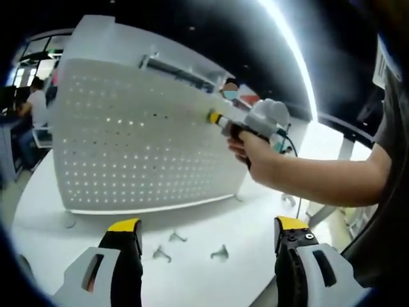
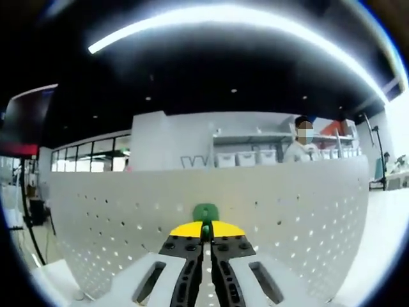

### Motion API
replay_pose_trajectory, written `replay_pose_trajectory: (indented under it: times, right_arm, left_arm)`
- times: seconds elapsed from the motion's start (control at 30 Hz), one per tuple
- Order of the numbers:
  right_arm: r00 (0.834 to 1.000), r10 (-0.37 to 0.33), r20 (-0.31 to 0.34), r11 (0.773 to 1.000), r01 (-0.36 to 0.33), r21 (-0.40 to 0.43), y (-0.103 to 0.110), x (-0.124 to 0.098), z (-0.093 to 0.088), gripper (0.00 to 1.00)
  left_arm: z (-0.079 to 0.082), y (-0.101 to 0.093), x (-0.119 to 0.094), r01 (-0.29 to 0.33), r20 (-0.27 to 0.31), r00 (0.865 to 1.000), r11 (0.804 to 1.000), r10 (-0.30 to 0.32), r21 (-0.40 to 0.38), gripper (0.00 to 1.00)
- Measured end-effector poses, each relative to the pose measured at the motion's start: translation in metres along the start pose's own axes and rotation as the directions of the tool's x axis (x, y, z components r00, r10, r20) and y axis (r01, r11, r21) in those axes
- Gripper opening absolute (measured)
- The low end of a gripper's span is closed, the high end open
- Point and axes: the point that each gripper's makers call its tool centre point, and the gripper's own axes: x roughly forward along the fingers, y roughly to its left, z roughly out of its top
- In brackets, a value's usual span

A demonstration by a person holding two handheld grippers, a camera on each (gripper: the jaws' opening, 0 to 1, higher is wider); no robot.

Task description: Insert the hook assembly into the mounting plate slot until the hook locks in place.

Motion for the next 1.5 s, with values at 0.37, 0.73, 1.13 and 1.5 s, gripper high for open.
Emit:
replay_pose_trajectory:
  times: [0.37,0.73,1.13,1.5]
  right_arm:
    - [1.000,0.013,-0.023,0.998,-0.015,-0.062,0.003,-0.002,0.010,0.07]
    - [0.998,0.046,0.045,0.998,-0.044,-0.033,0.007,-0.008,0.050,0.12]
    - [0.994,0.058,0.093,0.998,-0.057,-0.018,-0.008,-0.041,0.079,0.16]
    - [0.992,0.117,0.055,0.993,-0.115,-0.041,0.007,-0.084,0.068,0.18]
  left_arm:
    - [0.006,-0.009,-0.004,0.009,0.009,1.000,1.000,-0.009,0.022,0.86]
    - [0.014,-0.012,-0.014,-0.015,0.032,0.999,0.999,0.013,0.051,0.84]
    - [0.014,-0.017,-0.020,-0.033,0.033,0.999,0.997,0.030,0.075,0.83]
    - [0.009,-0.024,-0.021,-0.029,0.019,0.999,0.996,0.027,0.086,0.83]
